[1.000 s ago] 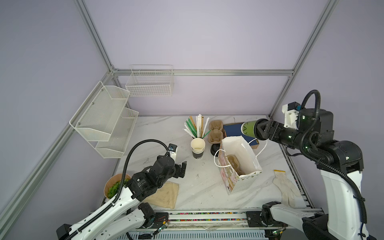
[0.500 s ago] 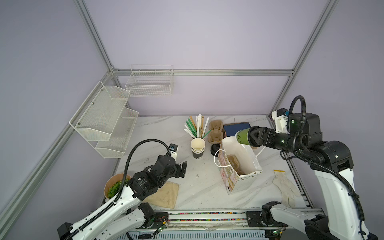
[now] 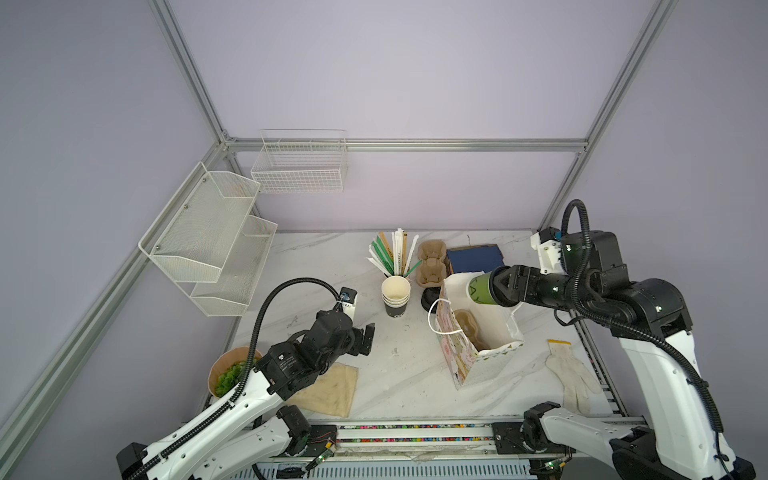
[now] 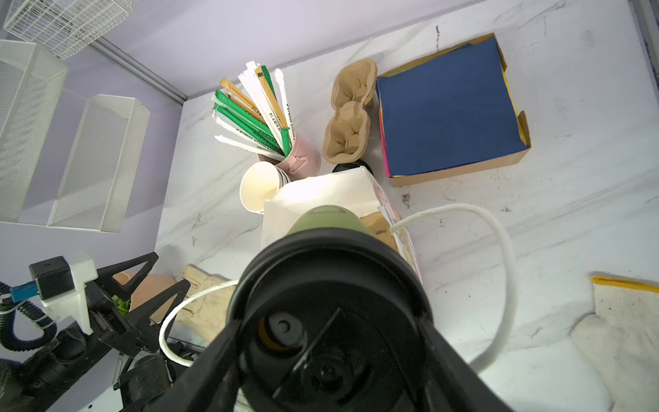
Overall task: Pack a coffee takeout order
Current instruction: Place the coffee cup in the cup tray.
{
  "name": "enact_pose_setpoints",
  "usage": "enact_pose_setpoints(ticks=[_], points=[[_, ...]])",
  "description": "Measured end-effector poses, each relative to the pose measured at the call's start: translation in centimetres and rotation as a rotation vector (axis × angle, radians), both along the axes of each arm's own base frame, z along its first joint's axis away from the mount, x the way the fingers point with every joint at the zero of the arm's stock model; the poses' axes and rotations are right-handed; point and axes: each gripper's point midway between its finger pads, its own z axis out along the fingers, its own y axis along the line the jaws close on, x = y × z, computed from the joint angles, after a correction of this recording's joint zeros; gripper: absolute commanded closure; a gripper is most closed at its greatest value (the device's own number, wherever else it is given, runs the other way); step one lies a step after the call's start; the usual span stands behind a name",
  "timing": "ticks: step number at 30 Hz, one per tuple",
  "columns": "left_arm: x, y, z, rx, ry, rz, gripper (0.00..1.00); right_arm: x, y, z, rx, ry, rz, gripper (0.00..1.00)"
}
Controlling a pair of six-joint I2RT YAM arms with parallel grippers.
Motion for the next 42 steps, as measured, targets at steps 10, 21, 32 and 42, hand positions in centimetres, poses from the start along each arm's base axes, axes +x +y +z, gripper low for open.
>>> enact_pose_setpoints(ticks=[10,21,32,42], points=[[0.0,-0.1,-0.2,0.002,0.006,-0.004,0.0,0.5,0.0,-2.0,-0.059,0.072,-0.009,0.35],[0.0,-0.2,-0.3,0.005,0.011,-0.006,0.0,1.1,0.6,-3.0,-0.099,0.099,-0.01,0.34],[0.1,-0.2,-0.4,0.007,0.013,-0.006,0.0,0.7,2.0,-5.1,-0.141,0.155,0.007,0.35],[0.1,-0.3,-0.5,0.008,0.017,-0.009,0.0,0.1,4.2,-8.1,-0.213,0.227,0.04,0.37]])
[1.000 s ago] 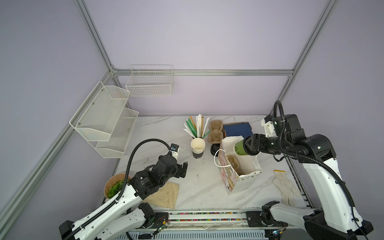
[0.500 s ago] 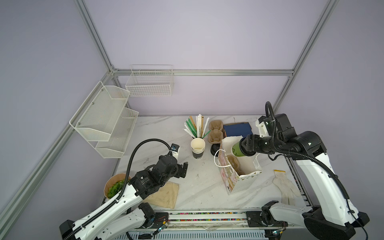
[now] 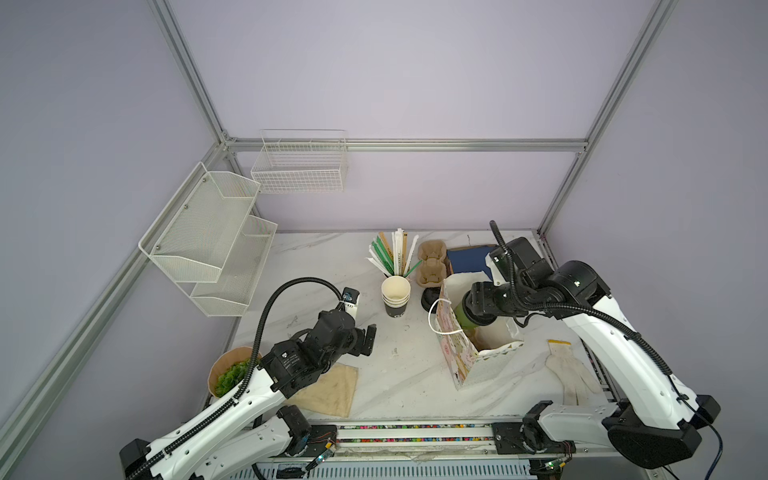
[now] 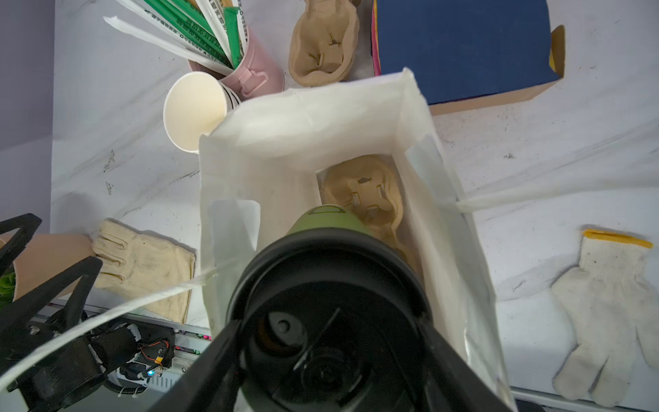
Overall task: Pack a coffee takeout order
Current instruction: Place the coffee cup in the cup tray.
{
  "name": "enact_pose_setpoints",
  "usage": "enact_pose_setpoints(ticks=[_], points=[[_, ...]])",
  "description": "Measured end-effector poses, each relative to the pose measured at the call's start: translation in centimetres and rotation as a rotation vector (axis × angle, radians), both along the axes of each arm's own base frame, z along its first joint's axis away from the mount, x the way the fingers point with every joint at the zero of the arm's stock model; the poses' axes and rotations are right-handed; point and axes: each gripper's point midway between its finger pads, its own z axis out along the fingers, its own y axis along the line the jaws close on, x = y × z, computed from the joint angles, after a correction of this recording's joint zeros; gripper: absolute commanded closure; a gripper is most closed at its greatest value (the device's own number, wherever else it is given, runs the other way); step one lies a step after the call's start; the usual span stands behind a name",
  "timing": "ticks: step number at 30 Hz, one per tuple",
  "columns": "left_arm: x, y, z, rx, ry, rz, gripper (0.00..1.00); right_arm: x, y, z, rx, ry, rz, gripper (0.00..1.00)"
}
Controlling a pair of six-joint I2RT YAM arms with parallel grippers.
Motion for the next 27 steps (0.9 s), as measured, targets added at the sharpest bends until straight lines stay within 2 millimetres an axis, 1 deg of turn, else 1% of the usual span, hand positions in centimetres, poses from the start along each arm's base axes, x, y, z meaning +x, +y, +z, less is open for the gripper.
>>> enact_pose_setpoints(ticks=[5,17,21,27], points=[[0.0,0.0,0.0,0.0,0.0,-0.001,0.0,-0.5,-0.1,-2.2,-0.05,0.045,-0.004,0.37],[0.0,-0.1,-0.1,0.001,0.004,-0.003,0.0,-1.6,-0.9,-5.4,-0.114,0.119,-0.009,0.38],[0.0,-0.1,-0.1,0.001,0.004,-0.003,0.0,-1.9,-1.0,-6.1,-0.132,0.137,0.003,0.38],[0.0,-0.1,-0.2,0.003,0.007,-0.003,0.0,-2.0,-0.8,-6.6,-0.143,0.154,0.031,0.4]])
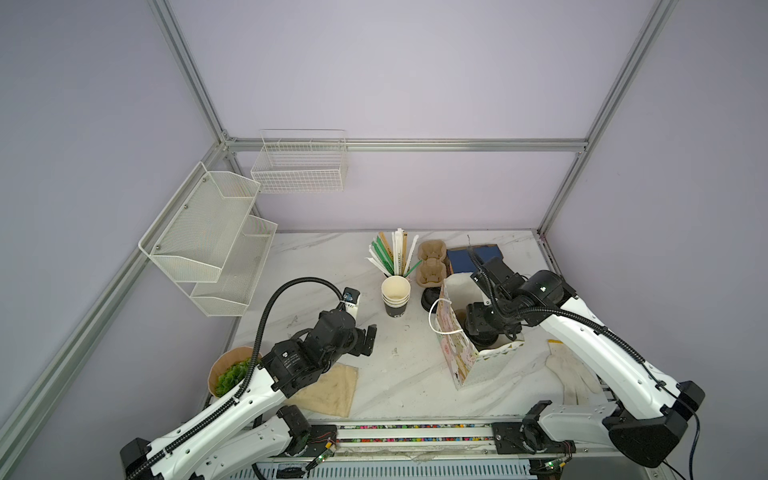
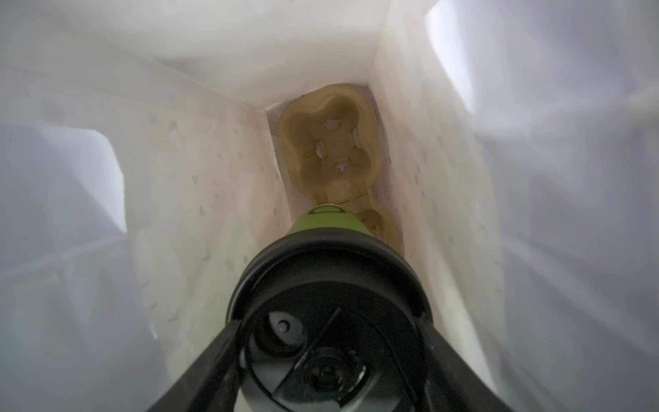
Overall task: Pack a coffee takeout order
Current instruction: Place the coffee cup in the cup tray.
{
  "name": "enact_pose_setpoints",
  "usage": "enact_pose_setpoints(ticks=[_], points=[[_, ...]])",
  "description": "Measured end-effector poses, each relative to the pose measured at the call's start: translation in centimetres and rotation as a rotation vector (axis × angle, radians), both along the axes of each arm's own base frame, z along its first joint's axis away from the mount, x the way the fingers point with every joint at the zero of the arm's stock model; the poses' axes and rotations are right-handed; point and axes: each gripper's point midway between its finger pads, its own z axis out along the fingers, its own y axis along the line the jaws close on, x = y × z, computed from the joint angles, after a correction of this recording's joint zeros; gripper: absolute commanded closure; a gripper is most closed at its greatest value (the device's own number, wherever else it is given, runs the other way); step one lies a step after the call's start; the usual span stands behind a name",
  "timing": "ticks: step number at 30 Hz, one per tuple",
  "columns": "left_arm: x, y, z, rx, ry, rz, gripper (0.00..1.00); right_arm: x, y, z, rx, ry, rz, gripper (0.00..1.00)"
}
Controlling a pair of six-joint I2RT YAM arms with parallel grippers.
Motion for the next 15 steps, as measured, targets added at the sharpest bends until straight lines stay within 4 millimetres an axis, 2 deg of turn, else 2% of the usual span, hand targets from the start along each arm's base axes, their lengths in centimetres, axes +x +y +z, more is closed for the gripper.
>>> enact_pose_setpoints(ticks=[15], points=[[0.1,-0.1,-0.4,0.012,0.013,-0.001,0.0,-0.7,0.2,-2.1,-0.034,0.077,0.057,0.41]])
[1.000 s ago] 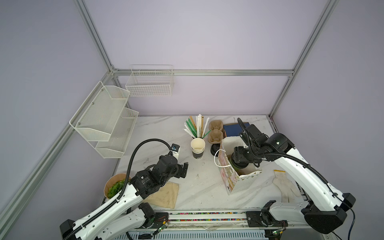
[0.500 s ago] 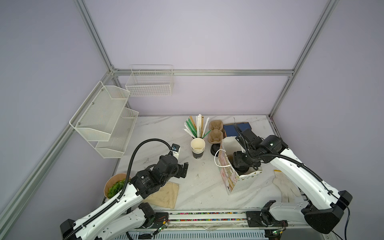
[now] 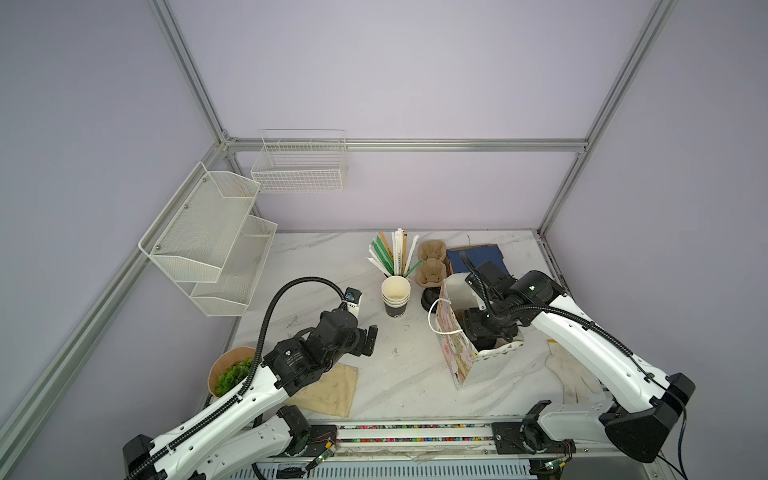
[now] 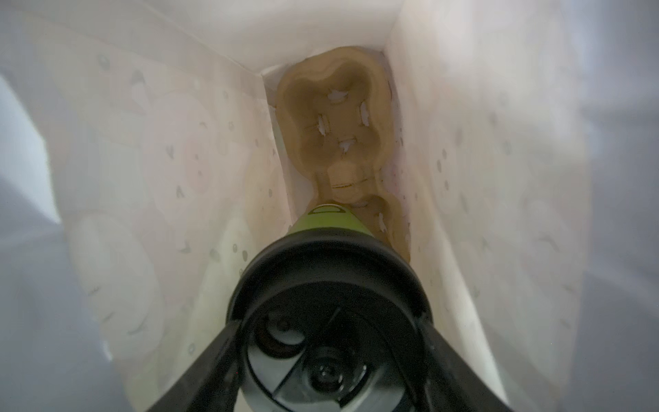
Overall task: Pack a coffee takeout order
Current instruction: Place the coffee cup in the cup tray.
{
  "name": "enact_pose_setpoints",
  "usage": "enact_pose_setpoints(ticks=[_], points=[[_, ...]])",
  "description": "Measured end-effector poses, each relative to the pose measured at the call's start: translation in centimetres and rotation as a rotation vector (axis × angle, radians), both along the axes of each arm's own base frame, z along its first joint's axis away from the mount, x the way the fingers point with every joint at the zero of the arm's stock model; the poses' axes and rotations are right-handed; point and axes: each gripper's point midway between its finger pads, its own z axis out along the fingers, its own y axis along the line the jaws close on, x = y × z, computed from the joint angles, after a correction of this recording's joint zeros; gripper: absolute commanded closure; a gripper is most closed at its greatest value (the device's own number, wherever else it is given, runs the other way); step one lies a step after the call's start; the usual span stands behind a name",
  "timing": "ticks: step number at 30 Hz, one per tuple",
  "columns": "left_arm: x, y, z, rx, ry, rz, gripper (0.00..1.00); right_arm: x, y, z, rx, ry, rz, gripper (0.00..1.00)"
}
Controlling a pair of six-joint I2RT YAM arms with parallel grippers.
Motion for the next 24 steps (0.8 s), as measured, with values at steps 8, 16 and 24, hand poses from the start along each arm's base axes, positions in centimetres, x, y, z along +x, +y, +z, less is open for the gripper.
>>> enact_pose_setpoints(ticks=[8,16,24], points=[[0.0,0.0,-0.1,0.002,0.002,0.0,0.0,-0.3,-0.3,-1.5,-0.042,0.04,0.022,0.42],[0.1,-0.2,-0.6,0.014,0.016,-0.002,0.0,-0.9,-0.7,-2.5,-0.066,0.068,0.029,0.44],[0.1,-0.2,-0.6,0.015,0.017,-0.002,0.0,-1.4,-1.2,-3.4,-0.087,0.096,0.029,0.44]])
